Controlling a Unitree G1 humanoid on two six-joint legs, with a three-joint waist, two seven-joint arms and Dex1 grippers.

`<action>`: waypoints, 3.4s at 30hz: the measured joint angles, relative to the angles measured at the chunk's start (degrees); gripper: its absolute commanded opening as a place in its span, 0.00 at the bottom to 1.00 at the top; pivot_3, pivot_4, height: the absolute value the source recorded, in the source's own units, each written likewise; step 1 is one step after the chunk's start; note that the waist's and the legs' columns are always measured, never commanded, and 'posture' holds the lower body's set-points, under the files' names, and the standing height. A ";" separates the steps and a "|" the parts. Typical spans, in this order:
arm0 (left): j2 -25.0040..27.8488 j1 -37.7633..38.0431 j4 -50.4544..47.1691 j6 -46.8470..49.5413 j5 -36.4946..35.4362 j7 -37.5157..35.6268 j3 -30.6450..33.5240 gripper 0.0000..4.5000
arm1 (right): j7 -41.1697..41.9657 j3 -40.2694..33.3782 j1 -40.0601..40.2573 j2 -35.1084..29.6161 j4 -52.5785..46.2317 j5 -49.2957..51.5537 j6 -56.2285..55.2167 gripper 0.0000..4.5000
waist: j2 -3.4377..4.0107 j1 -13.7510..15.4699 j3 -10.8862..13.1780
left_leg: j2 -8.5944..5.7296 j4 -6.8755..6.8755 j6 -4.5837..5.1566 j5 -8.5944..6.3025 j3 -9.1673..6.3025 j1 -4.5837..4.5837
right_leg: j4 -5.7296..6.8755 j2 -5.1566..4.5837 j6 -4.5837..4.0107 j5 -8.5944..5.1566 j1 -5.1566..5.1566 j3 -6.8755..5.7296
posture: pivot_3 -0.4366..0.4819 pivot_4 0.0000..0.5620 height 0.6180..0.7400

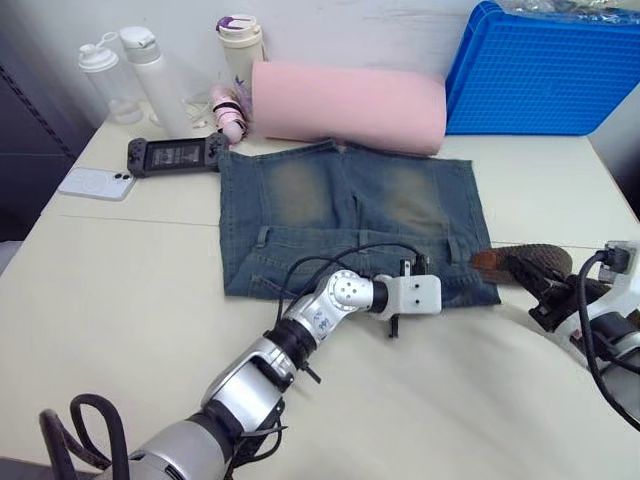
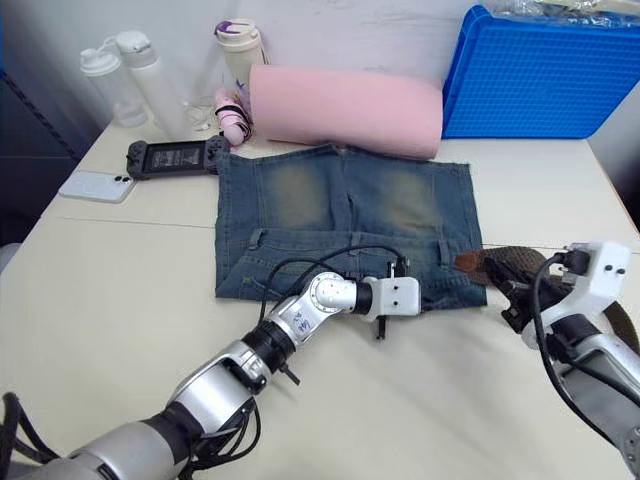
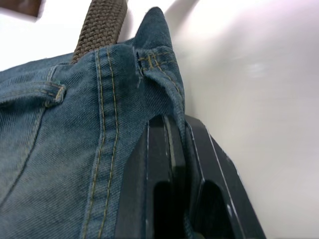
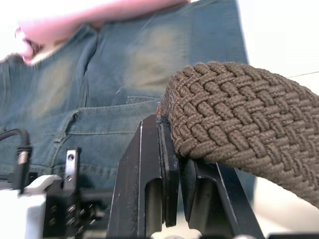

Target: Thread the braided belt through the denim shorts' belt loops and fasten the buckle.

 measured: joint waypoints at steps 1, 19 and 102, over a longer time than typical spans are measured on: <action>0.10 1.10 -2.12 1.38 -0.70 -1.75 -0.03 0.02 | 0.00 -0.56 -0.02 -0.20 0.13 0.23 0.16 0.00 | 0.01 0.14 0.00 | -0.02 0.01 0.02 -0.01 0.01 0.00 | -0.01 -0.01 0.00 0.00 0.00 0.00 | 0.48 0.27 1.00; 6.12 4.99 -24.67 33.38 -12.56 -15.23 5.24 0.93 | -0.28 -6.01 2.19 -0.75 9.19 11.49 4.10 0.00 | 0.02 -0.33 -0.01 | 0.07 0.13 0.07 -0.04 0.05 -0.02 | -0.01 0.02 0.00 0.00 0.04 0.00 | 0.48 0.27 1.00; 9.36 -11.87 0.61 -6.95 18.68 20.65 -4.57 0.93 | 13.76 8.62 -20.21 16.67 26.32 -12.50 18.58 0.00 | -0.01 -0.83 -0.10 | 0.04 0.31 -0.01 -0.10 0.14 0.02 | 0.25 0.01 0.05 0.03 -0.07 0.03 | 0.48 0.27 1.00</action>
